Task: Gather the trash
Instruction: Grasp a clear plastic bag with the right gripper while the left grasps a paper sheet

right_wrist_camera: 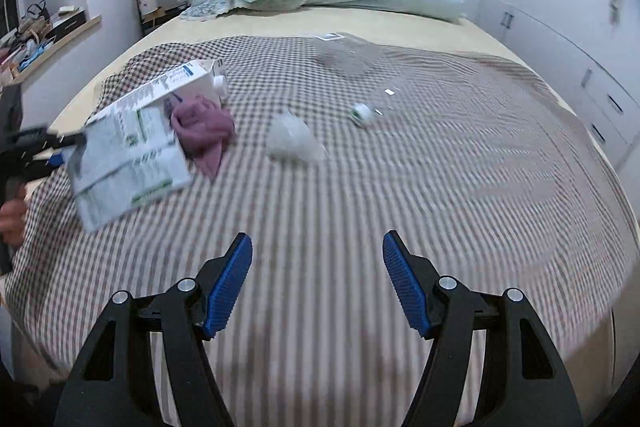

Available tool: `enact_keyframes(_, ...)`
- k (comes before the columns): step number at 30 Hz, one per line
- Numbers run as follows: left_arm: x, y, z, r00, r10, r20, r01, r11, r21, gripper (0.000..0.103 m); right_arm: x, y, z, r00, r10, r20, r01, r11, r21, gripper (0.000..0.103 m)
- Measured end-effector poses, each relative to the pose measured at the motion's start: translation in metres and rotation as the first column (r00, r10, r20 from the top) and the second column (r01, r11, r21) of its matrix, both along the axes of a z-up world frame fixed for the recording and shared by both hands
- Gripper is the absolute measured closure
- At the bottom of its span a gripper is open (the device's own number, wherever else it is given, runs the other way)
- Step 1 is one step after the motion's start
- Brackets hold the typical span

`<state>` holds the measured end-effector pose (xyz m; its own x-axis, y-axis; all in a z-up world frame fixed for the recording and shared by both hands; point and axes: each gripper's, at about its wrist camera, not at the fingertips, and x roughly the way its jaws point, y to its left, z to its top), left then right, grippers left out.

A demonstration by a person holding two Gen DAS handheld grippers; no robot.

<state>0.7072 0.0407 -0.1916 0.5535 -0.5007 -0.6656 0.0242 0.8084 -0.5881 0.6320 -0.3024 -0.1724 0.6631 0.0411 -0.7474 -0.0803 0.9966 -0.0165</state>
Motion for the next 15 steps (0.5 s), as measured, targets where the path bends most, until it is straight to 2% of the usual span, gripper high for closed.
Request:
enact_keyframes(1,-0.004,-0.002,0.004,1.000,-0.016,0.018,0.016,1.000,0.003,0.077,0.017,0.003,-0.003,1.000,0.013,-0.008,-0.013,1.000,0.005,0.038)
enact_keyframes(3,-0.009,-0.006,0.014,0.998,-0.048,0.043,0.047,0.999,0.016,0.093,0.046,0.011,-0.010,0.999,0.037,-0.025,-0.037,0.999,0.002,0.038)
enact_keyframes(6,-0.025,-0.010,0.039,0.993,-0.074,0.095,0.074,0.997,0.002,0.101,0.087,0.020,-0.019,0.996,0.076,-0.045,-0.077,0.997,-0.008,0.038)
enact_keyframes(8,-0.037,-0.007,0.062,0.984,-0.079,0.161,0.078,0.997,0.015,0.103,0.113,0.022,-0.029,0.995,0.075,-0.065,-0.075,0.997,0.005,0.038)
enact_keyframes(9,-0.042,-0.007,0.074,0.980,-0.070,0.184,0.063,0.997,0.046,0.103,0.127,0.021,-0.034,0.994,0.063,-0.084,-0.061,0.998,0.029,0.046)
enact_keyframes(10,-0.046,-0.007,0.085,0.978,-0.071,0.199,0.060,0.996,0.059,0.103,0.138,0.022,-0.038,0.993,0.058,-0.106,-0.054,0.998,0.045,0.059)
enact_keyframes(11,-0.049,-0.006,0.092,0.976,-0.066,0.208,0.054,0.996,0.066,0.103,0.148,0.023,-0.043,0.991,0.055,-0.122,-0.049,0.997,0.053,0.066)
enact_keyframes(13,-0.058,-0.005,0.111,0.969,-0.048,0.244,0.025,0.995,0.095,0.103,0.155,0.026,-0.048,0.989,0.046,-0.141,-0.040,0.998,0.049,0.079)
enact_keyframes(15,-0.066,-0.005,0.127,0.962,-0.028,0.272,-0.007,0.992,0.127,0.103,0.150,0.029,-0.043,0.989,0.057,-0.136,-0.050,0.997,0.055,0.086)
